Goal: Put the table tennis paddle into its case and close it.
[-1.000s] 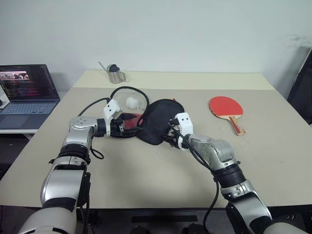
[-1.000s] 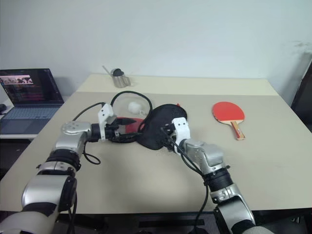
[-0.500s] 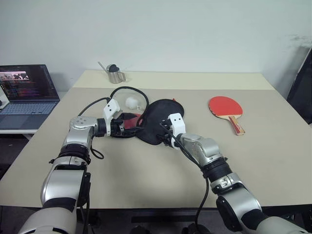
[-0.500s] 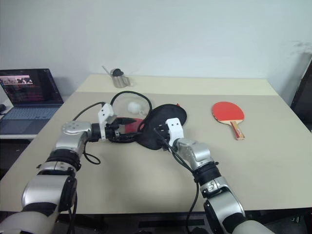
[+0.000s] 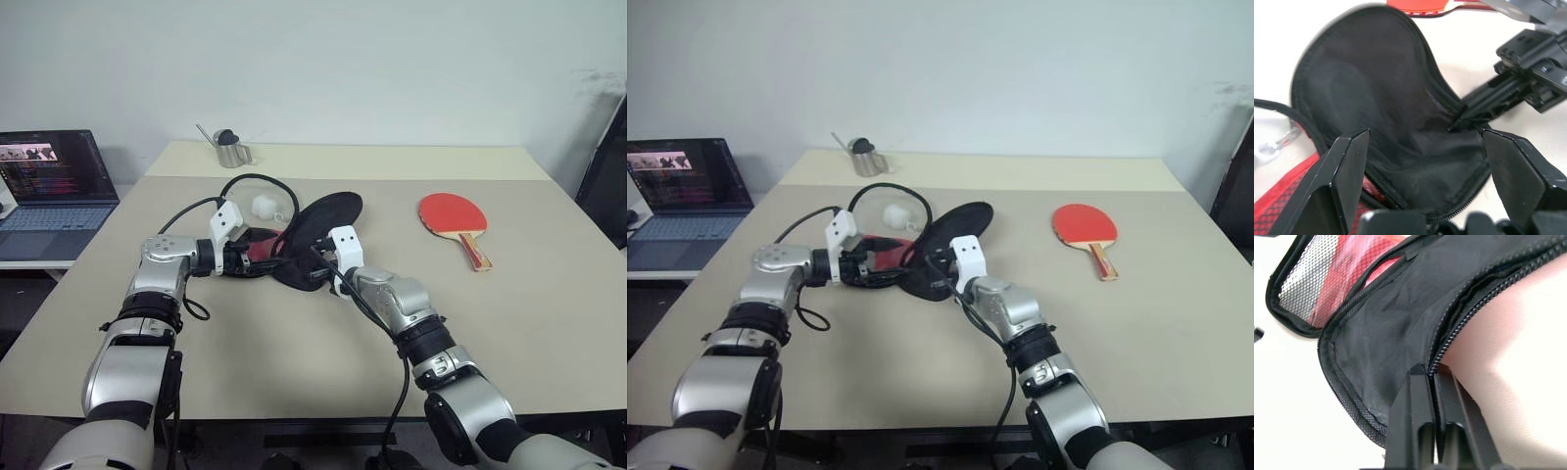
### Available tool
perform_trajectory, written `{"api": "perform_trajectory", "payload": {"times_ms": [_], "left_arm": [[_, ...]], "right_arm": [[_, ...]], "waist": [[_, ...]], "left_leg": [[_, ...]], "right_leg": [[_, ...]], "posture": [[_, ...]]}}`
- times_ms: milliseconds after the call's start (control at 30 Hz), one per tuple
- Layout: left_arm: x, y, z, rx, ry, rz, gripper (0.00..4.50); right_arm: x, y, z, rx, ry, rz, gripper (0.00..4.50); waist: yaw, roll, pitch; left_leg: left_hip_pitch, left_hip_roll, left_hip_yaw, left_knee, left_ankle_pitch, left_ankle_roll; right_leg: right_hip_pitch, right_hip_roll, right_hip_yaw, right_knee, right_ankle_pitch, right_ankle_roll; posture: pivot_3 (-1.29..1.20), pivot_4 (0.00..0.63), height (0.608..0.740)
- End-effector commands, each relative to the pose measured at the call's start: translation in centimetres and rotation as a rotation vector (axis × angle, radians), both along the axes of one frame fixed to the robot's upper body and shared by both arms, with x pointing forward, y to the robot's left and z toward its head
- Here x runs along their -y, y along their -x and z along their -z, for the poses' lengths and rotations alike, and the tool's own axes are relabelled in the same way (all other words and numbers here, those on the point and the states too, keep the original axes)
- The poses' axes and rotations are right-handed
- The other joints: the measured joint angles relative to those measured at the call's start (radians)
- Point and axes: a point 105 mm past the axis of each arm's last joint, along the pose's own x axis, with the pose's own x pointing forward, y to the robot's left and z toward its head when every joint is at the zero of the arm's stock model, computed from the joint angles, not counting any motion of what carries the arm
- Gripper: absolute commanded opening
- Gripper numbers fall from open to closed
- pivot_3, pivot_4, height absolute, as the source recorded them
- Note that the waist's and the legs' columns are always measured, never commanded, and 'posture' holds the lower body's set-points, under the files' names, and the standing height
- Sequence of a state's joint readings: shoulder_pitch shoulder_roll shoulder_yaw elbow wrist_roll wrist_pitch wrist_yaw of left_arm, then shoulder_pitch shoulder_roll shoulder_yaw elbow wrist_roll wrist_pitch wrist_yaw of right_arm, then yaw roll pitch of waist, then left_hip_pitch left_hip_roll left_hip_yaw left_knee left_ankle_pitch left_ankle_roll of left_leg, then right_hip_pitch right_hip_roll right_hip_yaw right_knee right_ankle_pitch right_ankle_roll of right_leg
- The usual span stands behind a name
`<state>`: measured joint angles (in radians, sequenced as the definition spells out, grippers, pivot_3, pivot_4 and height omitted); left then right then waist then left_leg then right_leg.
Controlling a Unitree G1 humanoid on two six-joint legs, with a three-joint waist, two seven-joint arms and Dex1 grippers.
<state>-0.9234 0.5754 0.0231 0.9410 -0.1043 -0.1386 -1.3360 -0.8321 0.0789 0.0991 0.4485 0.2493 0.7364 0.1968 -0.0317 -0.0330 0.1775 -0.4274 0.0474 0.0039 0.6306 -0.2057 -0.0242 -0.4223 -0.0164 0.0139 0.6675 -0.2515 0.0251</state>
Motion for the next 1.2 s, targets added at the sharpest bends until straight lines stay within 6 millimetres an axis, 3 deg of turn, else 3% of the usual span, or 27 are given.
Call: {"api": "perform_trajectory", "payload": {"times_ms": [33,333,467,733,1000,1200], "left_arm": [[1.3,1.1,-0.7,0.016,0.002,0.097,3.99],[4.0,3.2,-0.4,-0.013,0.024,0.220,3.99],[4.9,3.3,-0.7,-0.015,0.021,0.252,3.99],[5.9,3.5,-0.6,-0.022,0.021,0.293,3.99],[6.5,3.5,-0.6,-0.021,0.024,0.307,3.99],[6.7,3.5,-0.4,-0.022,0.026,0.309,3.99]], "right_arm": [[1.6,0.5,-1.1,0.019,-0.030,0.016,0.03],[6.4,3.5,-1.1,-0.034,-0.032,0.065,0.03],[9.6,5.1,-0.5,-0.062,0.021,0.088,0.03],[14.1,6.0,-0.6,-0.090,0.086,0.145,0.03],[16.1,6.1,-0.7,-0.101,0.129,0.170,0.03],[15.7,6.0,-0.3,-0.116,0.133,0.150,0.03]], "waist": [[0.001,0.000,0.000],[0.000,0.000,0.000],[0.001,0.000,0.000],[0.001,0.000,0.000],[0.001,0.000,0.000],[0.001,0.000,0.000]], "left_leg": [[0.000,0.000,0.000,0.000,0.000,0.000],[0.001,-0.001,-0.001,0.003,0.000,0.000],[0.004,-0.001,-0.001,0.004,0.000,0.000],[0.004,0.000,-0.001,0.008,0.000,0.001],[0.004,0.000,0.000,0.009,0.000,0.001],[0.004,0.000,0.000,0.009,0.000,0.001]], "right_leg": [[0.000,0.000,0.000,0.000,0.000,0.000],[0.000,0.000,0.000,0.006,0.000,0.000],[0.000,0.000,0.001,0.011,-0.002,0.000],[0.001,0.001,0.002,0.012,-0.004,0.003],[0.001,0.001,0.002,0.012,-0.004,0.004],[0.001,0.001,0.002,0.012,-0.004,0.004]], "posture": [[0.00,0.150,0.740],[0.00,0.150,0.740],[0.00,0.150,0.740],[0.00,0.150,0.740],[0.00,0.150,0.740],[0.00,0.150,0.740]]}}
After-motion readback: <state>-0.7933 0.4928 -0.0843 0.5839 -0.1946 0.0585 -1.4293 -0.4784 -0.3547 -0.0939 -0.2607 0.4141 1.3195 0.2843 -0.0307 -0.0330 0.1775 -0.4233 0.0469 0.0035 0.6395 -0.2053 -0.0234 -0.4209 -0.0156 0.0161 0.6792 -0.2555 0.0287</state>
